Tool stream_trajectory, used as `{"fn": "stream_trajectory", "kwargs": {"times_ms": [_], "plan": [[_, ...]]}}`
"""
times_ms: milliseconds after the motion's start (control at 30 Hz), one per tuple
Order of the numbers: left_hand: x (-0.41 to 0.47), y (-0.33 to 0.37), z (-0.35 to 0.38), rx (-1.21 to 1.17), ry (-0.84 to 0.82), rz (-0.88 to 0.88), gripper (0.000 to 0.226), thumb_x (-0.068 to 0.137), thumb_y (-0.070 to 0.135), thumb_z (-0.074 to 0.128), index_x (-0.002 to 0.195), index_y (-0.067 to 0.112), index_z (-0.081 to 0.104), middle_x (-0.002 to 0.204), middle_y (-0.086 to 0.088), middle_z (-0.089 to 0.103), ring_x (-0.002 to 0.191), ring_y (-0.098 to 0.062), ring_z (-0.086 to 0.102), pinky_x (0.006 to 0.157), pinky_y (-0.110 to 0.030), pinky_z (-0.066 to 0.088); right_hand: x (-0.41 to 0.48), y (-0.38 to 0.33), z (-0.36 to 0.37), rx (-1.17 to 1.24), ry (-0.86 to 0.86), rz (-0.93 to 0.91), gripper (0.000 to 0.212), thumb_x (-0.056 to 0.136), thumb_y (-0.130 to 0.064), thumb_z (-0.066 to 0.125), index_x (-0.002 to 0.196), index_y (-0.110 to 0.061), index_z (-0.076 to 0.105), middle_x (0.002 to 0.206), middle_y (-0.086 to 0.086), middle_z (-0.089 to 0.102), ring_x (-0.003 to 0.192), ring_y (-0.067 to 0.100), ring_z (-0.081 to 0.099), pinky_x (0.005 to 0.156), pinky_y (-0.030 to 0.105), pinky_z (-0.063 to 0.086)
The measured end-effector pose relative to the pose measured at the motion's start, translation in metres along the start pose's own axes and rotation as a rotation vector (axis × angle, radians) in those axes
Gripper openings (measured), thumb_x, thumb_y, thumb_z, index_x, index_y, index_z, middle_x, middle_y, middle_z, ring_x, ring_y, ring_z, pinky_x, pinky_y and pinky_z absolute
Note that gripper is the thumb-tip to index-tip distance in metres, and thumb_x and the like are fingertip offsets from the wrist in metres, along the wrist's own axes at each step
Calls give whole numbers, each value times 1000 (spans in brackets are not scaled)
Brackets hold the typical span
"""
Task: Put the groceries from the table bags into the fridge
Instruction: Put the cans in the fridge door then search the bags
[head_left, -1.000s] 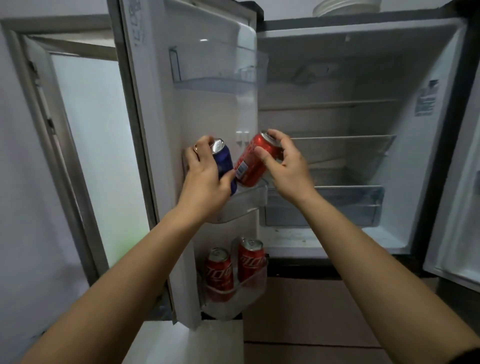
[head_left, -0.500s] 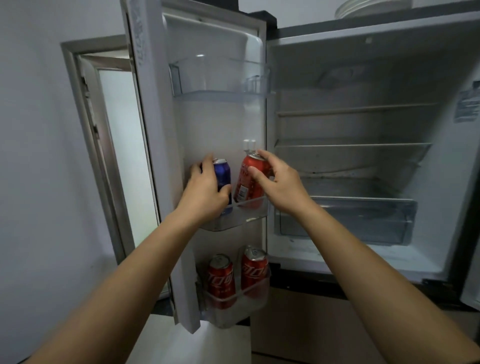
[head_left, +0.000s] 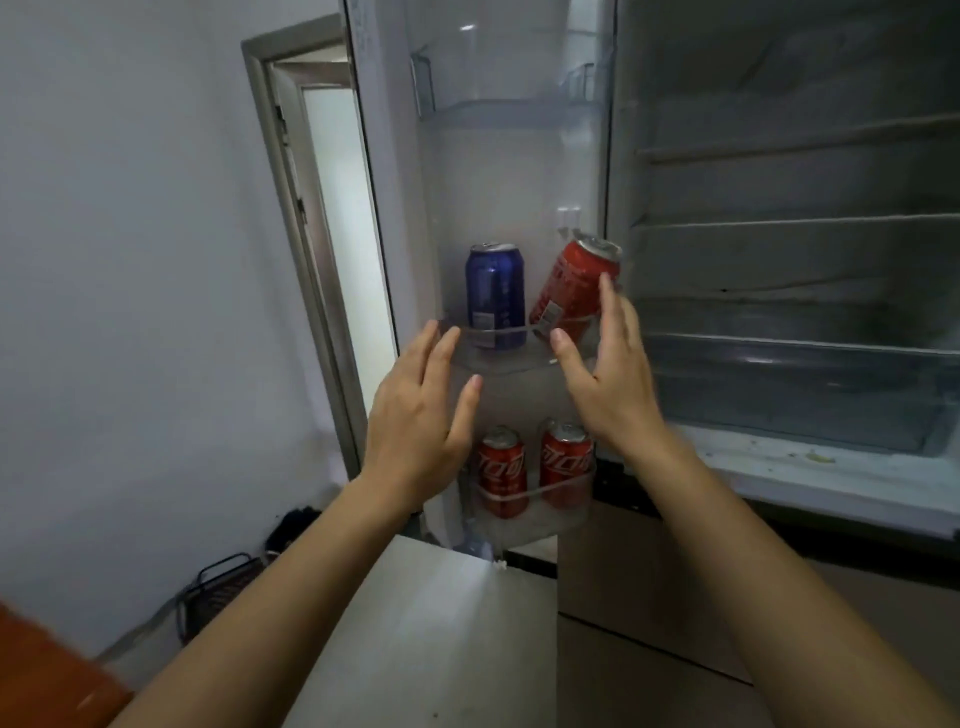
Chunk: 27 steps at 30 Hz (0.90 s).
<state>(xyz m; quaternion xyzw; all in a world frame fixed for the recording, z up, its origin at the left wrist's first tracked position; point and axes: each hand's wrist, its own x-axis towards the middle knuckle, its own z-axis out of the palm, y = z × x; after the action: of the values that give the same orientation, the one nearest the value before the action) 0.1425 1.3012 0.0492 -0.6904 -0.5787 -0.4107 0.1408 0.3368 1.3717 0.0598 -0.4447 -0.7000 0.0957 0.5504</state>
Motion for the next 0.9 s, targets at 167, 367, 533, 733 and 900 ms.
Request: {"fn": "stream_trajectory", "kwargs": {"times_ms": [167, 367, 533, 733, 900], "plan": [[-57, -43, -18, 114, -13, -122, 60, 101, 48, 31, 153, 18, 34, 161, -9, 30, 148, -26, 28, 118, -50, 30, -53, -1, 48, -30, 40, -23, 74, 102, -47, 48, 160, -30, 7, 168, 1, -8, 154, 22, 4, 116, 39, 12], [-123, -109, -89, 298, 19, -237, 64, 101, 52, 25, 156, 21, 24, 165, -11, 16, 153, -26, 10, 122, -54, 15, -109, -65, 119, -98, -50, -89, 74, 100, -47, 49, 160, -24, 12, 168, 7, -5, 154, 28, 3, 117, 43, 15], [-192, -187, -189, 457, 43, -364, 66, 100, 54, 24, 157, 20, 23, 166, -13, 10, 154, -27, 5, 122, -54, 10, -161, -154, 194, -107, -144, -251, 71, 100, -48, 50, 158, -19, 21, 167, 12, 7, 154, 29, 8, 121, 44, 14], [-322, -283, -323, 557, 25, -571, 70, 99, 58, 19, 158, 21, 21, 167, -11, 7, 154, -27, 3, 123, -52, 8, -269, -276, 310, -25, -333, -340, 69, 98, -49, 46, 155, -16, 26, 164, 18, 15, 152, 32, 14, 120, 48, 22], [-423, -354, -426, 661, -3, -777, 71, 99, 60, 16, 156, 19, 26, 166, -13, 12, 153, -30, 9, 122, -55, 13, -354, -373, 403, 24, -537, -440, 71, 100, -51, 46, 157, -17, 20, 165, 18, 14, 152, 32, 15, 120, 46, 19]]}}
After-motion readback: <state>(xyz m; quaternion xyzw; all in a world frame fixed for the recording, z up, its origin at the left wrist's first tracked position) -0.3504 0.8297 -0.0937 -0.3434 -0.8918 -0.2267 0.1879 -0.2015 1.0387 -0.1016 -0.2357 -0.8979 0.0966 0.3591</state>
